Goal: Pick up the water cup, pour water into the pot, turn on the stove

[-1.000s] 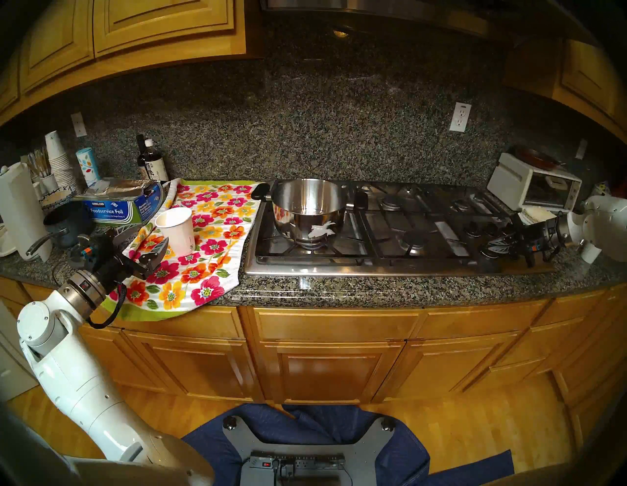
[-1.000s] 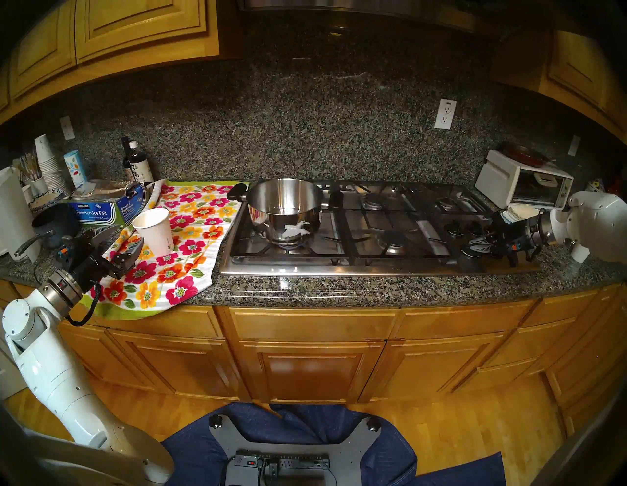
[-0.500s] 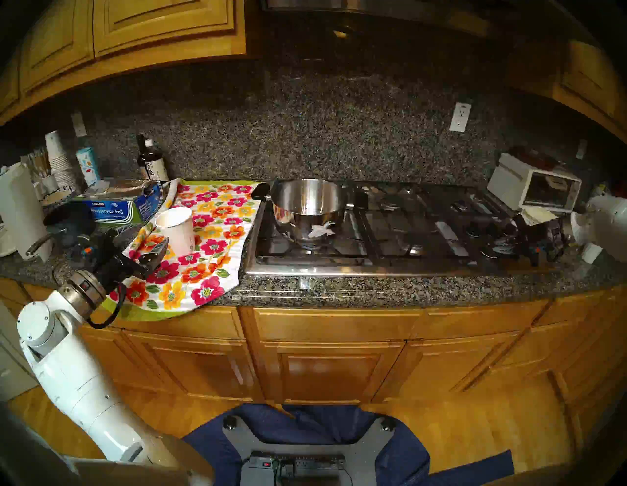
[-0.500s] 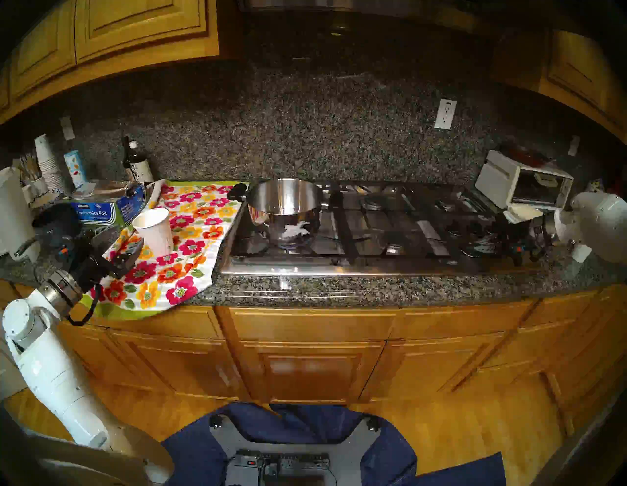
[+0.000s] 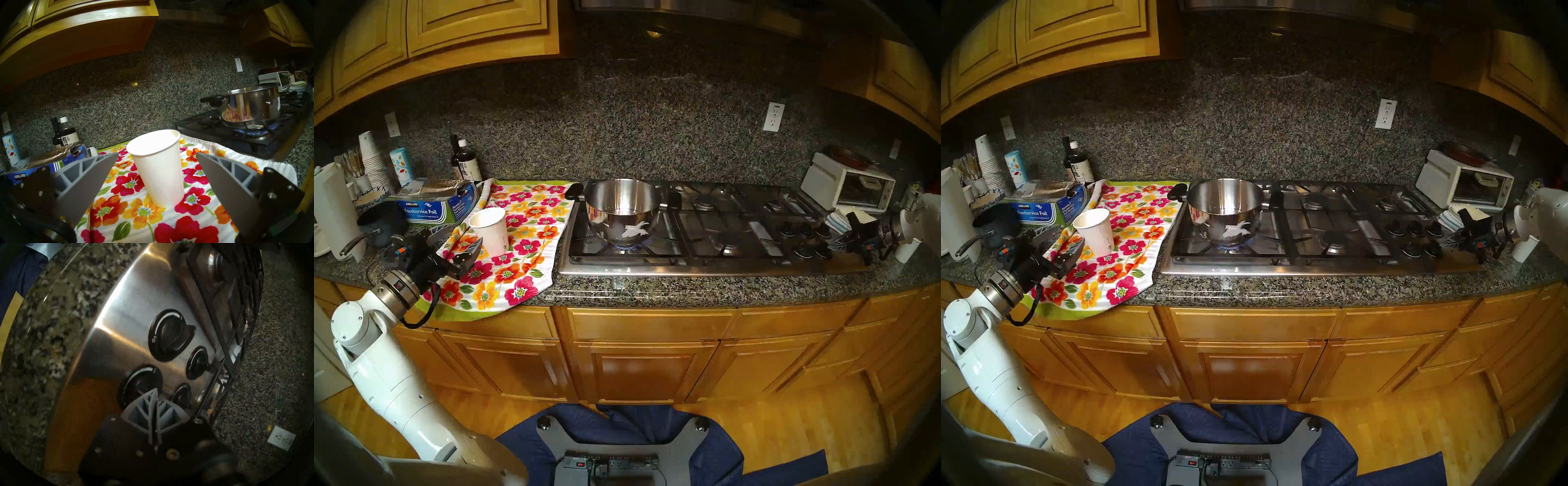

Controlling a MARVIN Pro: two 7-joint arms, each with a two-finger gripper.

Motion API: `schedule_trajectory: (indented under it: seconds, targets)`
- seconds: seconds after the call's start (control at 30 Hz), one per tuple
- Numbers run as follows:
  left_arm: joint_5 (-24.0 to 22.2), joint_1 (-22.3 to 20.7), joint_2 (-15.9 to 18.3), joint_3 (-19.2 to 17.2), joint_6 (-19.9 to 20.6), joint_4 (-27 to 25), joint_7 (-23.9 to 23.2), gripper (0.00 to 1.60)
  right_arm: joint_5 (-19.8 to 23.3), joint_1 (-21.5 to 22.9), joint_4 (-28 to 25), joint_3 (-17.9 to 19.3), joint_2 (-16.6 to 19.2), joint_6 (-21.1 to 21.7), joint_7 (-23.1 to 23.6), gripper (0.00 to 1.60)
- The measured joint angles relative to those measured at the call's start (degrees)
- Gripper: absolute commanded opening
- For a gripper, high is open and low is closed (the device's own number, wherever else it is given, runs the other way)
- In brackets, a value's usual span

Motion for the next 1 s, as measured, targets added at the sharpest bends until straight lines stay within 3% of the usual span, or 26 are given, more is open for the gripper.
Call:
schedule_trajectory:
  seconds: [0.47, 0.93, 0.97, 1.0]
  targets:
    - [0.04, 0.02, 0.01, 0.06, -0.01, 0.03, 0.03, 1.6, 2.82, 5.64, 6.58, 1.97, -0.35, 0.0, 7.04, 0.0]
    - [0.12, 0.07, 0.03, 0.17, -0.03, 0.07, 0.08, 1.6, 14.29, 10.83, 6.69, 8.24, -0.57, 0.0, 13.35, 0.0]
    - [0.12, 0.08, 0.03, 0.18, -0.03, 0.07, 0.09, 1.6, 15.53, 11.12, 6.4, 8.81, -0.54, 0.0, 13.88, 0.35]
    - [0.12, 0.08, 0.03, 0.18, -0.03, 0.07, 0.09, 1.6, 16.85, 11.36, 6.03, 9.34, -0.49, 0.0, 14.43, 0.35]
